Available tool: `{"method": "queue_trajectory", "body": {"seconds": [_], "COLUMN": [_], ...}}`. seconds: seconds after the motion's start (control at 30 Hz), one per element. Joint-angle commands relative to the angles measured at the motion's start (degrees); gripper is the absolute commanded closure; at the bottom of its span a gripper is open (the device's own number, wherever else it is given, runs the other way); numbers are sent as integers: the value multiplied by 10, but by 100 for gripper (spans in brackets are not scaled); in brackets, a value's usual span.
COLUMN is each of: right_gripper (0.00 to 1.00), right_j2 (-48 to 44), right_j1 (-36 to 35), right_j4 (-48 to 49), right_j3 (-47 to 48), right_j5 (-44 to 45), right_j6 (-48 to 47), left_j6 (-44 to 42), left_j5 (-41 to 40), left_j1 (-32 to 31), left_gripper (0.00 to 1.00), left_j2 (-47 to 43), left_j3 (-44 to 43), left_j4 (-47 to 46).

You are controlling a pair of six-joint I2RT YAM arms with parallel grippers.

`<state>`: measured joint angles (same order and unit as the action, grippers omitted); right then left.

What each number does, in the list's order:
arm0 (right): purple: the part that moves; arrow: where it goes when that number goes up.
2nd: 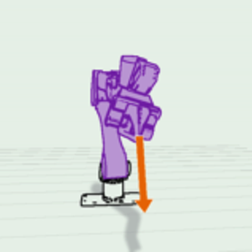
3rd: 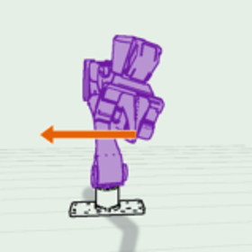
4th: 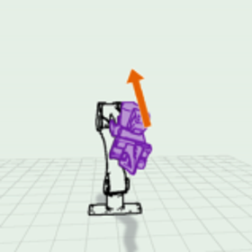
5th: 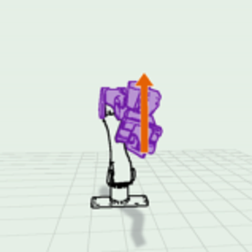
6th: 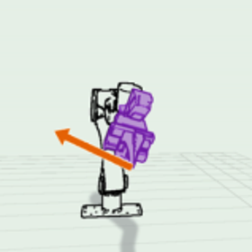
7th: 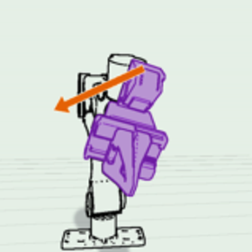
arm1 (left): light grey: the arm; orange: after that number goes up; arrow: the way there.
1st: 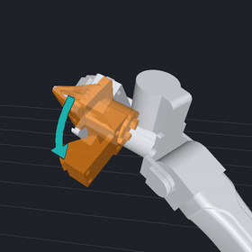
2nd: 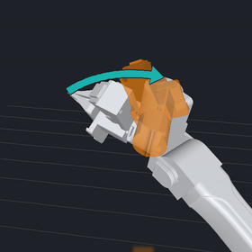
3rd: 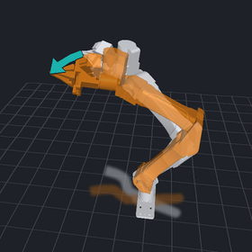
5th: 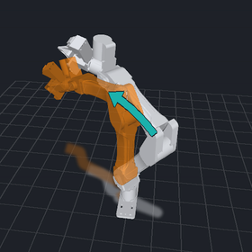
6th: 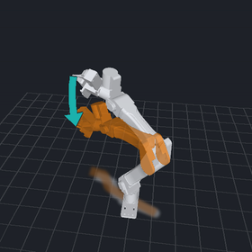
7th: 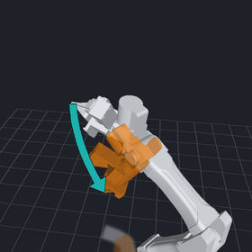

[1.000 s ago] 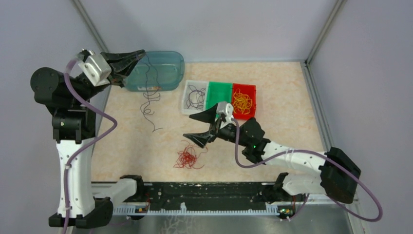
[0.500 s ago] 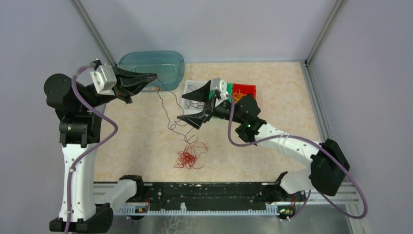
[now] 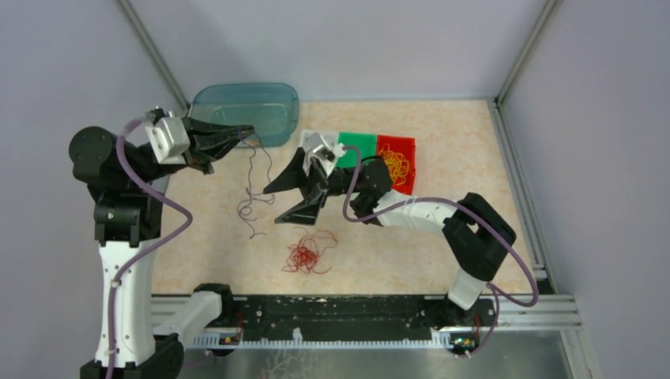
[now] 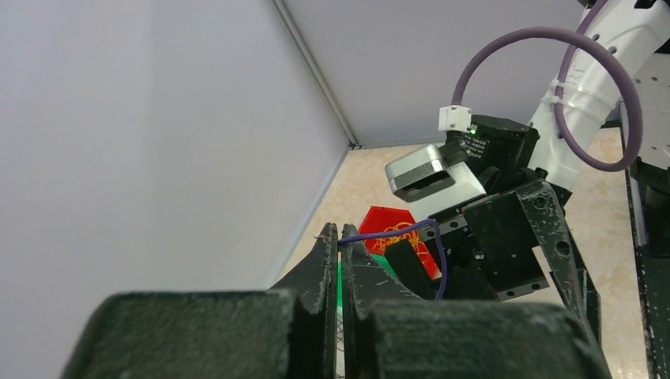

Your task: Untangle the cables

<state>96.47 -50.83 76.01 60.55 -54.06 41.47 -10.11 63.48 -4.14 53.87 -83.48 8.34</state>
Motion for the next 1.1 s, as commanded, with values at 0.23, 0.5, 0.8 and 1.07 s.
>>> {"method": "queue_trajectory", "body": {"seconds": [0.23,0.5,0.8,1.07], "right_gripper": [20,29,67,97], "right_j2": [-71,-108,-149,-152], "right_j1": [-64,-94,-99,-99], "right_j4": [-250,-260,-191,-233], "right_j3": [36,-1,-81,-56], "right_j5": [213,287,383,408], "right_j6": [-274,-321,-308,-324], "left_j6": [-28,-32,-65,-41], "left_j5": [-11,-16,-55,-40], "left_j1": [-2,-2,-2,-2], "left_gripper": [100,100,100,98], "left_j2": [-9,-9,-19,-14], "left_j3": [7,7,19,27], "left_j4": [11,11,9,24]}}
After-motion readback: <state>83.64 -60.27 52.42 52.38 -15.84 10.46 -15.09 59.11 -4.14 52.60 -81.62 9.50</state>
